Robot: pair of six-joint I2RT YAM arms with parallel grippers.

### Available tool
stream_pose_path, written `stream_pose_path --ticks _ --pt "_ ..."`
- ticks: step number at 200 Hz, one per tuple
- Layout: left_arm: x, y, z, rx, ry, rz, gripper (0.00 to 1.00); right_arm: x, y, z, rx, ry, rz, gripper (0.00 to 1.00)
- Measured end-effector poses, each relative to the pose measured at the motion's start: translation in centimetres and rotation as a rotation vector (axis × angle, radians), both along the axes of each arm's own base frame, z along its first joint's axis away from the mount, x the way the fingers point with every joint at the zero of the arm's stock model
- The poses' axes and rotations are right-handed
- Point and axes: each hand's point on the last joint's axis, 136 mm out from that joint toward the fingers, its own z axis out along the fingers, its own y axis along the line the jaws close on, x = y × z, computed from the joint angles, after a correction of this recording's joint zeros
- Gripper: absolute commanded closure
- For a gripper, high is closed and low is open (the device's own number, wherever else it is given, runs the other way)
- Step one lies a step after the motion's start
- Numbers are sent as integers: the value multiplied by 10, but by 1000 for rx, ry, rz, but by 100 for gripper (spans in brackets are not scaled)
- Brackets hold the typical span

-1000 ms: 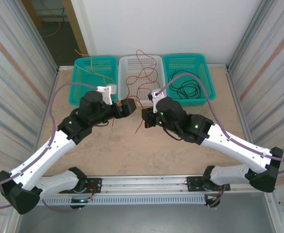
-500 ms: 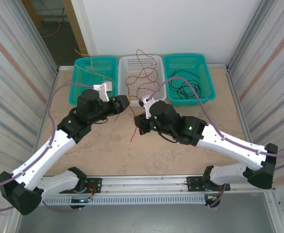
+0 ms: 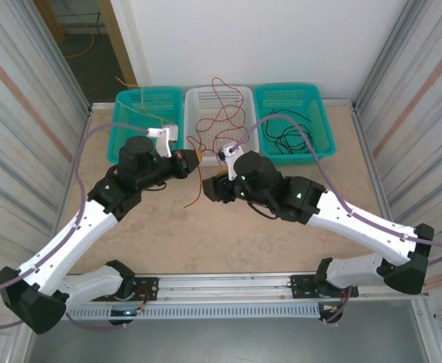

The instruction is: Untangle the cables

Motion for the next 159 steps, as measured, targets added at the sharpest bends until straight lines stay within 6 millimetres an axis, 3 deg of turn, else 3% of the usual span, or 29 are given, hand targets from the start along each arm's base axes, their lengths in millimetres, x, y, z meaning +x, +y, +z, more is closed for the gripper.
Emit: stream_pose_path --ticks 40,61,79,110,135,159 --pt "-29 -24 20 63 -154 -274 100 47 -51 15 102 67 -151 30" --pt "-43 -31 22 91 -218 -364 100 46 -59 28 159 84 -147 30" --pt "-44 -30 21 123 -262 -377 100 45 -64 35 174 85 -150 30" --pt "-24 -32 34 185 -327 -350 100 54 -81 29 157 110 -222 30" --pt "13 -41 58 209 -389 -310 100 55 -100 26 155 121 -282 30" --pt "48 -49 66 223 -408 -278 100 44 -116 28 163 107 -310 30"
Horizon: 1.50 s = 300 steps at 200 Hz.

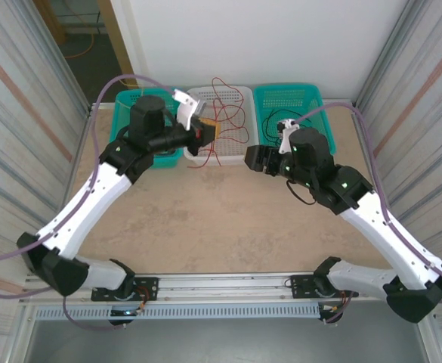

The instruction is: Untangle the cables

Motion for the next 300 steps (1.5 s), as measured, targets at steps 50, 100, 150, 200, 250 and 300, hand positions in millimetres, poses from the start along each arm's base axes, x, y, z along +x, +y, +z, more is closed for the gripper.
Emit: stream_pose_path --ticks 50,100,150,200,250,300 --pt "80 -3 9 6 -36 134 100 -13 -33 0 6 -8 -68 29" --pt "164 16 -15 25 18 337 100 -8 -44 -3 5 7 -108 30" --pt "208 29 -69 14 180 433 100 -9 -44 -12 -8 25 -109 30" --pt "225 24 -78 -21 226 452 47 -12 -48 -17 -16 36 -112 29" --pt "225 20 -73 -67 256 443 34 -9 -52 -18 -18 37 -131 30" --pt "207 23 -75 -79 283 424 36 -6 -53 -20 -24 44 -138 29"
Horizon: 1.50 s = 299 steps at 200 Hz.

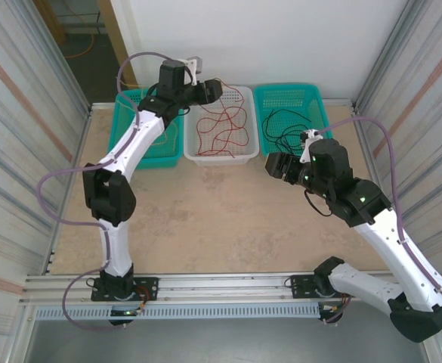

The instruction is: Untangle the cables

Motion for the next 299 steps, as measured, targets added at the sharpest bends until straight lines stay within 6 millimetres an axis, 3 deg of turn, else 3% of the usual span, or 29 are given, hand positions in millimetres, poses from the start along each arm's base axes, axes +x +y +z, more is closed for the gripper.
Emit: stream_pose_path --ticks 33,57,87,110,119,137,145,176,204,222,237,250,274,299 --pt "-47 17 -5 10 29 -10 37 0 0 1 -1 -4 -1 28" --pt "-99 39 -7 30 24 -9 32 2 -4 3 -8 -19 -18 24" --pt "-170 71 -5 78 -38 -4 17 5 -16 8 -9 -69 -72 18" --pt "-212 111 -3 156 -136 92 9 11 -18 4 4 -105 -96 4" --pt "-224 130 -8 194 -173 152 5 14 -17 -4 7 -110 -102 3" --pt "-239 171 -35 291 -194 309 8 22 -23 -31 4 -92 -166 1" --pt "-243 188 -52 343 -198 382 1 25 -30 -49 -29 -80 -210 1" --pt "-254 250 -131 596 -123 597 1 32 -70 -104 -259 -76 -361 1" --pt "-253 296 -171 675 -47 780 1 37 -117 -134 -465 -85 -522 1" --pt "-250 318 -193 703 30 880 1 29 -156 -162 -549 -57 -639 1" --pt "-242 322 -212 745 78 883 1 15 -186 -181 -598 -32 -730 1" --pt "-233 320 -224 769 88 863 1 8 -199 -186 -629 -33 -769 1" --pt "-212 312 -230 763 48 825 1 10 -212 -186 -659 -95 -814 1" --pt "-190 301 -231 731 -18 768 1 9 -238 -209 -684 -61 -862 1"
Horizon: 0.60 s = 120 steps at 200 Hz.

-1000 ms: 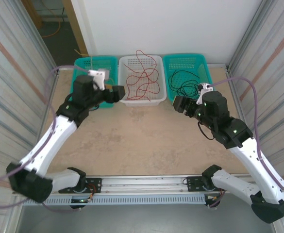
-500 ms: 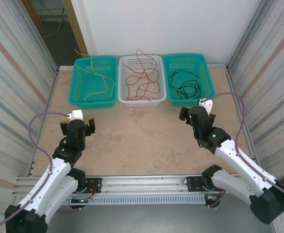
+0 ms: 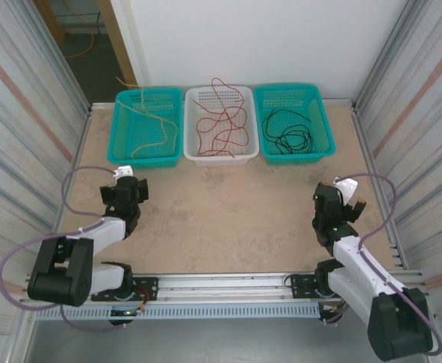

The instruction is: Untangle the cables

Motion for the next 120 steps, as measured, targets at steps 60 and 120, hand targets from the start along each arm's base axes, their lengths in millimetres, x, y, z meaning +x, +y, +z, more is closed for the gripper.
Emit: stream_pose_path --ticks 60,120 --pt "34 -11 -5 -57 -92 -131 1 33 -11 -31 125 -55 98 1" --pt "50 -22 -4 -99 -110 -225 1 104 44 -65 188 10 427 1"
